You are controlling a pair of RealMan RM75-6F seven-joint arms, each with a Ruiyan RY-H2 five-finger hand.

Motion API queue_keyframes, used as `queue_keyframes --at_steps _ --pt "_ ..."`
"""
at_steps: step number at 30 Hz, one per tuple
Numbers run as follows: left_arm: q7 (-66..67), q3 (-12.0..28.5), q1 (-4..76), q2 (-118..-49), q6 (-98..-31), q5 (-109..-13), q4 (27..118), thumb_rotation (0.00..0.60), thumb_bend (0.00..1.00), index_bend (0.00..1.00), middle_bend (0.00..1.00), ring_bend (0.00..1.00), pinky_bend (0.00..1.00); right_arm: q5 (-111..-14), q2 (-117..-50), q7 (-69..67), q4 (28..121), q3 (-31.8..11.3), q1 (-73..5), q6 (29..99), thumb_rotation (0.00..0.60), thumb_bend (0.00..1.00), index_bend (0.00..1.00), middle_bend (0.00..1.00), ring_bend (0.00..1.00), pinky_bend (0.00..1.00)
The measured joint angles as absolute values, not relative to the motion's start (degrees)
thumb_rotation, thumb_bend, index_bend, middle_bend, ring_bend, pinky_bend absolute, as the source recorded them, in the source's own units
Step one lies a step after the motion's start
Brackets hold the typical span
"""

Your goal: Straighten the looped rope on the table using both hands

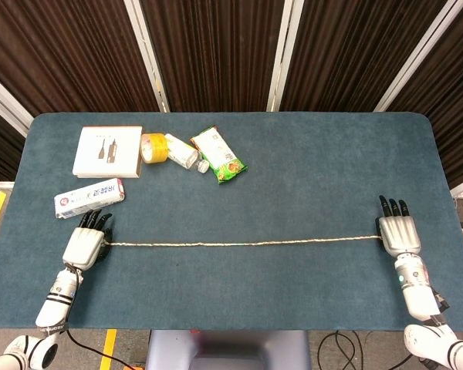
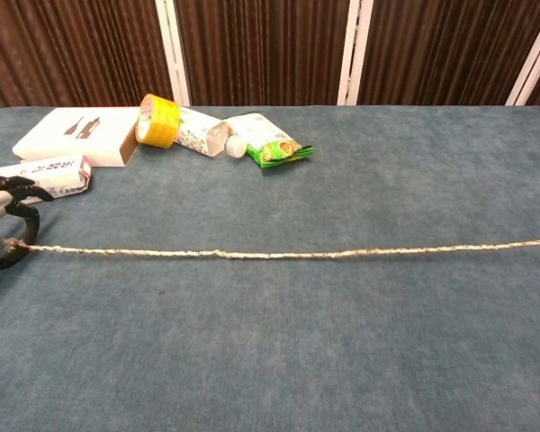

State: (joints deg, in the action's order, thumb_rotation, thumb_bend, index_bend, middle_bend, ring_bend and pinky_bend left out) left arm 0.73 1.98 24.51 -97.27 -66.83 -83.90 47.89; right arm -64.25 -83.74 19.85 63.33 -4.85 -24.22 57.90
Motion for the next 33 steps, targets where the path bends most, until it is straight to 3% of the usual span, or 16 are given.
queue_keyframes --at_steps 6,8,13,18,26,33 --pt "0.65 1.74 24.86 -97.98 -66.09 -84.10 47.23 0.600 0.44 0.59 0.14 0.00 0.09 -65.06 -84.23 19.44 63.16 -4.72 -24.29 57.25 0.600 0.61 0.69 0.10 0.00 0.00" --pt "0.67 1.71 24.90 -98.04 -65.94 -84.09 47.19 0.600 0.44 0.48 0.14 0.00 0.09 -65.11 -84.27 19.43 63.16 -4.71 -24.31 57.13 0.600 0.61 0.62 0.10 0.00 0.00" --pt "0.75 1.52 24.84 -97.82 -65.75 -84.14 47.95 0.600 0.44 0.21 0.12 0.00 0.08 -64.67 -84.31 20.59 63.23 -4.49 -24.38 55.83 0.600 0.61 0.32 0.06 0.00 0.00" --pt "0.93 1.25 24.54 -96.41 -65.72 -84.18 50.28 0.600 0.44 0.01 0.01 0.00 0.08 -63.73 -83.39 22.19 64.73 -4.48 -24.29 55.22 0.600 0.61 0.20 0.02 0.00 0.00" --pt "-1.00 1.21 23.30 -92.05 -68.71 -84.77 55.89 0.600 0.43 0.00 0.00 0.00 0.08 -64.41 -80.42 20.83 68.60 -4.97 -23.10 57.68 0.600 0.61 0.14 0.00 0.00 0.00" --pt "-5.04 1.88 20.55 -85.94 -74.88 -85.17 63.10 0.600 0.43 0.00 0.00 0.00 0.05 -67.21 -75.62 17.03 75.14 -4.77 -20.01 63.28 0.600 0.54 0.00 0.00 0.00 0.00"
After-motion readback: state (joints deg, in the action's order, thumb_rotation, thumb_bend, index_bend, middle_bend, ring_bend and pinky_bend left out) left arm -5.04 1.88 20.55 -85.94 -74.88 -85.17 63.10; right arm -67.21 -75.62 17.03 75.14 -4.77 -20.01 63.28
